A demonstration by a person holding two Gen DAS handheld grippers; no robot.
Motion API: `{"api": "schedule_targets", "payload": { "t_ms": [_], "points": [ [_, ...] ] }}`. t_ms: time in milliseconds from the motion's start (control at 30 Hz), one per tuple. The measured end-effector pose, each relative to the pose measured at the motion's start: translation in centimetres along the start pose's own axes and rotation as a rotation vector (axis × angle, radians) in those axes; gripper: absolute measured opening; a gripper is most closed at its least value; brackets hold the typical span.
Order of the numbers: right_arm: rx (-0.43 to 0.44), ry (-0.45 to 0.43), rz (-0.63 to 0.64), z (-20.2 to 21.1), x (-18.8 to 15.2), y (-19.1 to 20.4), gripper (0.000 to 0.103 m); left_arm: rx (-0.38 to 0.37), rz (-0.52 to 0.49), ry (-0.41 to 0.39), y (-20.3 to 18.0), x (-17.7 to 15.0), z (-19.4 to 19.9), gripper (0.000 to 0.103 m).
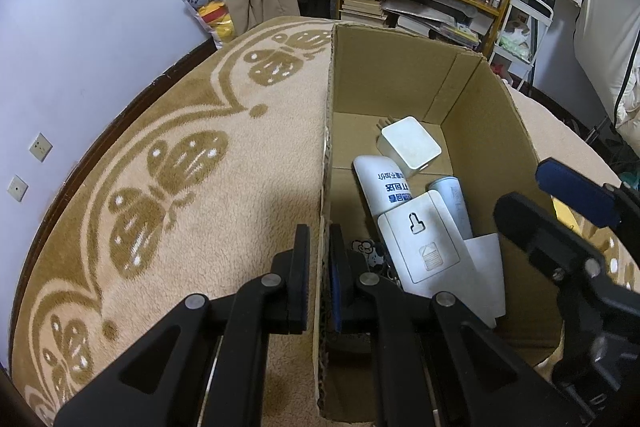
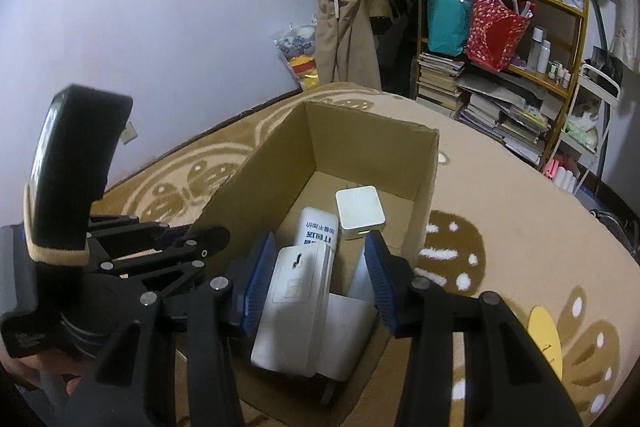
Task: Organize rigid objects
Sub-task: 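Lower the white remote into the box and open the right gripper, then grasp the yellow oval pad with the right gripper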
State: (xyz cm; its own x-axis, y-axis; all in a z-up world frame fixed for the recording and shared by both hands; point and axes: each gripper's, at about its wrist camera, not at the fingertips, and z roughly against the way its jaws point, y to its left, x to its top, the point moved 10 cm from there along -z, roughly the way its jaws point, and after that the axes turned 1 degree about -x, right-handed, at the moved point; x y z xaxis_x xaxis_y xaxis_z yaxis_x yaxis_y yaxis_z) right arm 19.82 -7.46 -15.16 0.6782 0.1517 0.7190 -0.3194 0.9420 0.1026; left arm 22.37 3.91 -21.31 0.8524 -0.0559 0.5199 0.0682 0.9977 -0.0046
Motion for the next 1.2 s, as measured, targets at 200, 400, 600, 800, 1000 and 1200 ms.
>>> {"api": "schedule_targets", "payload": {
  "t_ms": [200, 400, 600, 800, 1000, 1200],
  "points": [
    [0.029, 0.001, -0.035, 0.9, 0.6, -0.5, 0.062, -0.001, 0.0, 0.0, 0.1, 0.0, 0.0, 0.009],
    [0.008, -0.017, -0.06, 2.7, 1.7, -2.7, 0.083, 0.0, 0.0, 0.0, 0.1, 0.0, 0.0, 0.009],
    [-0.104, -0.031, -0.103, 4.6, 2.1, -7.7, 0.101, 0.001, 0.0, 0.0, 0.2, 0.0, 0.0, 0.009],
    [-0.186, 0.007, -0.186, 5.6, 0.6, -13.3, 0.101, 0.005, -0.005, -0.001, 0.3, -0.1, -0.1, 0.01],
    [-0.252, 0.01, -0.269, 6.1, -1.4, -18.4, 0.102, 0.005, -0.006, -0.001, 0.3, -0.1, -0.1, 0.01],
    [-0.28, 0.039, -0.289, 4.7, -4.7, -21.7, 0.102, 0.006, -0.008, -0.002, 0.3, -0.1, -0.1, 0.01]
  ]
}}
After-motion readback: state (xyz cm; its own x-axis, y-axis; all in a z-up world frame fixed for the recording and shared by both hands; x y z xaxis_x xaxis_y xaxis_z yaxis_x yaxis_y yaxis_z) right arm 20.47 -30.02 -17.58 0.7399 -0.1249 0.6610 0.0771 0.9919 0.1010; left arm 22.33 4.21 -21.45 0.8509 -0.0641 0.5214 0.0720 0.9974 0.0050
